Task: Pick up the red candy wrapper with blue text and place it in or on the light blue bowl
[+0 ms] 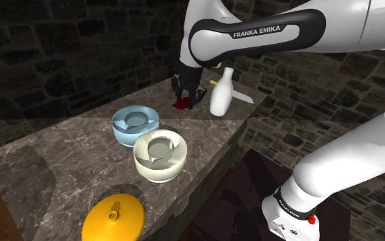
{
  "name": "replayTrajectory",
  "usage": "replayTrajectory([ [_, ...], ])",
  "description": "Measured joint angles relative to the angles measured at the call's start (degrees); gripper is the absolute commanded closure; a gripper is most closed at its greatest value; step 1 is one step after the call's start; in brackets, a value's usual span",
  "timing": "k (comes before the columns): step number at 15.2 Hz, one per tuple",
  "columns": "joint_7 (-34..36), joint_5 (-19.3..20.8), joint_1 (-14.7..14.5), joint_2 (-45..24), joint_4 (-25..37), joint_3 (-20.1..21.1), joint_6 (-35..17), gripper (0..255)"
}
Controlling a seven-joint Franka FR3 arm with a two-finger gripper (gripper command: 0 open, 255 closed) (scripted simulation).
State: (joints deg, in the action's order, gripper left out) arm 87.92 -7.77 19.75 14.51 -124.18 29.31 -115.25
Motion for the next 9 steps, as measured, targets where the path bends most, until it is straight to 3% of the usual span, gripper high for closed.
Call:
replayTrajectory([
  [5,8.29,5.77,-0.72,-10.49,10.28,4.79,0.75,255],
  [9,15.38,12.48,-3.21,-20.66,20.89,7.30,3.20,255],
])
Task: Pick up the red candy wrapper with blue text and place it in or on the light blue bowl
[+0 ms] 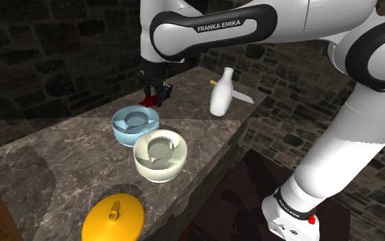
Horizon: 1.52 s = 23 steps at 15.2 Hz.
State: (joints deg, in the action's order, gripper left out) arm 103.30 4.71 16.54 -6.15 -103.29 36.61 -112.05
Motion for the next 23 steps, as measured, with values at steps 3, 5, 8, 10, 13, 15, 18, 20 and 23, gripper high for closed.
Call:
replayTrajectory([
  [3,4.70,5.19,-3.60,-7.95,8.89,0.63,2.70,255],
  [5,7.28,8.33,-6.63,-13.10,15.28,0.48,4.93,255],
  [8,8.29,9.67,-7.72,-15.24,16.33,0.13,4.28,255],
  [10,8.52,10.00,-7.74,-15.67,15.34,-0.03,2.95,255],
  [13,8.88,10.32,-7.65,-15.95,13.37,-0.18,0.79,255],
  [15,9.03,10.56,-7.59,-16.22,12.30,-0.32,-0.50,255],
  [18,9.37,11.13,-7.62,-16.95,10.82,-0.61,-2.56,255],
  [20,9.59,11.41,-7.59,-17.25,9.79,-0.76,-3.83,255],
  [23,9.72,11.57,-7.63,-17.45,9.43,-0.83,-4.36,255],
])
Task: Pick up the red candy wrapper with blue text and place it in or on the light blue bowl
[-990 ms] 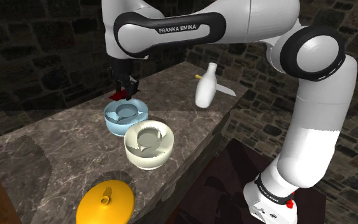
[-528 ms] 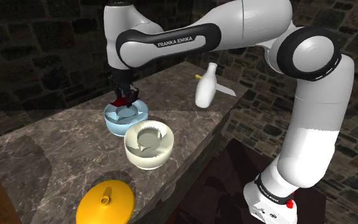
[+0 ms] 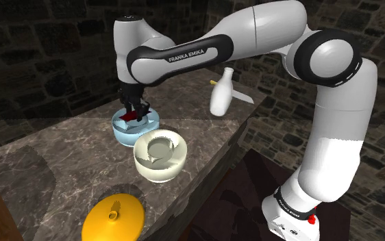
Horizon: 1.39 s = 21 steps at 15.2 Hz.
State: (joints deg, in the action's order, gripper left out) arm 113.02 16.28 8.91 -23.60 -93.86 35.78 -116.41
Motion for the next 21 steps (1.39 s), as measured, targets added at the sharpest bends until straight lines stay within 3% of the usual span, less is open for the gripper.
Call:
replayTrajectory([
  [3,0.05,0.03,-0.03,-0.02,-0.06,0.00,-0.08,255],
  [4,0.05,0.03,-0.03,-0.02,-0.06,0.00,-0.09,0],
  [10,0.05,0.03,-0.03,-0.02,-0.06,0.00,-0.09,0],
  [15,-1.01,-1.66,0.25,2.26,3.62,0.84,5.37,0],
  [21,-1.13,-1.78,0.26,2.36,4.10,0.88,5.98,0],
])
